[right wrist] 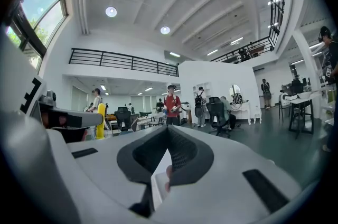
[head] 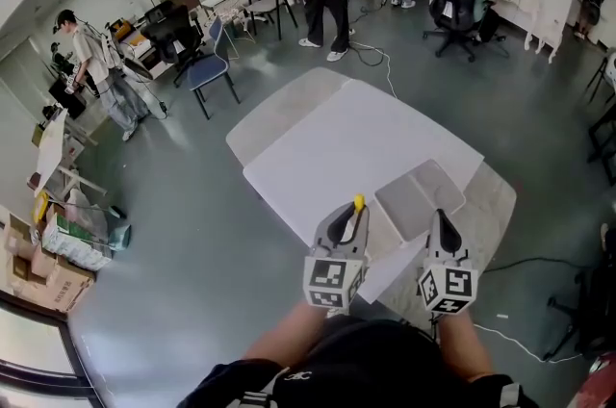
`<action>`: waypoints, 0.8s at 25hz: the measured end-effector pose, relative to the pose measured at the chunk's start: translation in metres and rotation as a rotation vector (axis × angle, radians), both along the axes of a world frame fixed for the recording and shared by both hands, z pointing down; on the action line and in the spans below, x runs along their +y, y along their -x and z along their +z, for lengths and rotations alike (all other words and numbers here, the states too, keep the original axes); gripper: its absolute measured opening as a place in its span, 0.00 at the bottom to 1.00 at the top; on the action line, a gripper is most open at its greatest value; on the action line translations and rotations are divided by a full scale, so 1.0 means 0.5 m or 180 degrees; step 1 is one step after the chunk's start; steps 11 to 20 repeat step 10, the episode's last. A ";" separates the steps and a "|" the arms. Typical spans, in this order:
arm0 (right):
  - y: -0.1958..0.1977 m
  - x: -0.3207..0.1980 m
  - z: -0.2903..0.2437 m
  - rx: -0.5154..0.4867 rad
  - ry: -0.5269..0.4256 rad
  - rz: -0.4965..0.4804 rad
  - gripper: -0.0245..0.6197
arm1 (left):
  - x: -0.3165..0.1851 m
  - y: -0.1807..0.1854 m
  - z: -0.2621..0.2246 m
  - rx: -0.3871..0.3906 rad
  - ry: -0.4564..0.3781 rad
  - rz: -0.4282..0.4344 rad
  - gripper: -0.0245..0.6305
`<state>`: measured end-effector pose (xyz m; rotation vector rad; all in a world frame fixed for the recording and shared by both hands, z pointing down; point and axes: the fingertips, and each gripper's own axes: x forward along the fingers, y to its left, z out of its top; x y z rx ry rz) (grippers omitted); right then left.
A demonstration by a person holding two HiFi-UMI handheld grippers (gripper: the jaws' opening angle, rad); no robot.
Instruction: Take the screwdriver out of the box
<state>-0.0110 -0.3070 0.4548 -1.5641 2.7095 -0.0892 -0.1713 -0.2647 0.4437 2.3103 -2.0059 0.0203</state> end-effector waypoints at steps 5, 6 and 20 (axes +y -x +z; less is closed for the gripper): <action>-0.005 -0.001 -0.002 0.0012 -0.0005 0.0011 0.05 | 0.001 -0.004 -0.003 -0.0019 -0.0002 0.0010 0.15; -0.005 -0.001 -0.001 0.0010 -0.0001 0.0013 0.05 | 0.000 -0.003 -0.003 -0.0006 -0.0007 0.0006 0.15; -0.003 0.000 0.003 0.0006 0.0012 0.0016 0.05 | -0.002 0.001 0.001 0.0042 0.0011 -0.0002 0.15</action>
